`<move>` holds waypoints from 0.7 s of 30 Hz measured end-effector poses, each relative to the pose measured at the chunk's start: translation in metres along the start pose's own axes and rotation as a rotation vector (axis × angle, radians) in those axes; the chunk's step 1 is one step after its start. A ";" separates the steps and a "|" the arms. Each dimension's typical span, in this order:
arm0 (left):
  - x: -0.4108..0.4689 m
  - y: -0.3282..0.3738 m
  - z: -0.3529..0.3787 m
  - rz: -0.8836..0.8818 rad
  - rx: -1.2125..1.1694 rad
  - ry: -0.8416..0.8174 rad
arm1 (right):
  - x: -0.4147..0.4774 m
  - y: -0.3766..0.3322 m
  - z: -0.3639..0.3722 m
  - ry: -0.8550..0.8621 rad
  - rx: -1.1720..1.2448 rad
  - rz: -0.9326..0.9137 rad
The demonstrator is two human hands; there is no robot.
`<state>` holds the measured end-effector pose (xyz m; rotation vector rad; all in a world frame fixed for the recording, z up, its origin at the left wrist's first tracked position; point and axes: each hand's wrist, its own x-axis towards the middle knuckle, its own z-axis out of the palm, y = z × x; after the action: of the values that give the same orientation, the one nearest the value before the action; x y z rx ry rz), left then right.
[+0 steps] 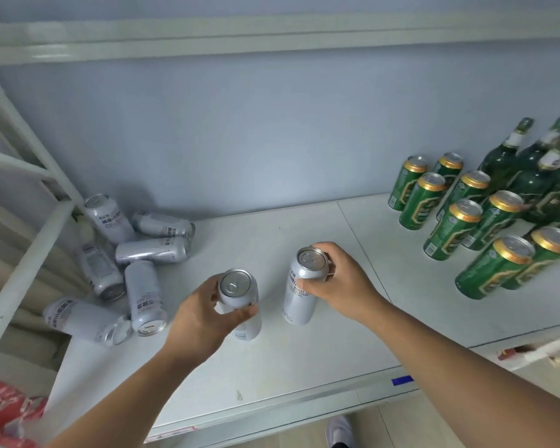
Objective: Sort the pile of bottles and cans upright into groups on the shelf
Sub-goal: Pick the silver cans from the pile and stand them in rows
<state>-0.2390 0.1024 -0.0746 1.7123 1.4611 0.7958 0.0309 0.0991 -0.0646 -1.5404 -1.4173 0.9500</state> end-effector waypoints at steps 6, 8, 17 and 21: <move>0.048 0.030 0.037 0.009 -0.013 -0.061 | 0.030 0.019 -0.056 -0.004 -0.059 -0.003; 0.069 0.041 0.053 0.010 -0.004 -0.069 | 0.047 0.025 -0.078 -0.009 -0.069 -0.017; 0.156 0.083 0.114 -0.012 0.028 -0.085 | 0.130 0.039 -0.160 -0.060 -0.196 -0.057; 0.191 0.099 0.137 0.022 0.069 -0.081 | 0.167 0.043 -0.185 -0.077 -0.265 -0.095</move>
<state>-0.0418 0.2639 -0.0652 1.7940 1.4321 0.6869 0.2310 0.2500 -0.0339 -1.6242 -1.7112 0.7956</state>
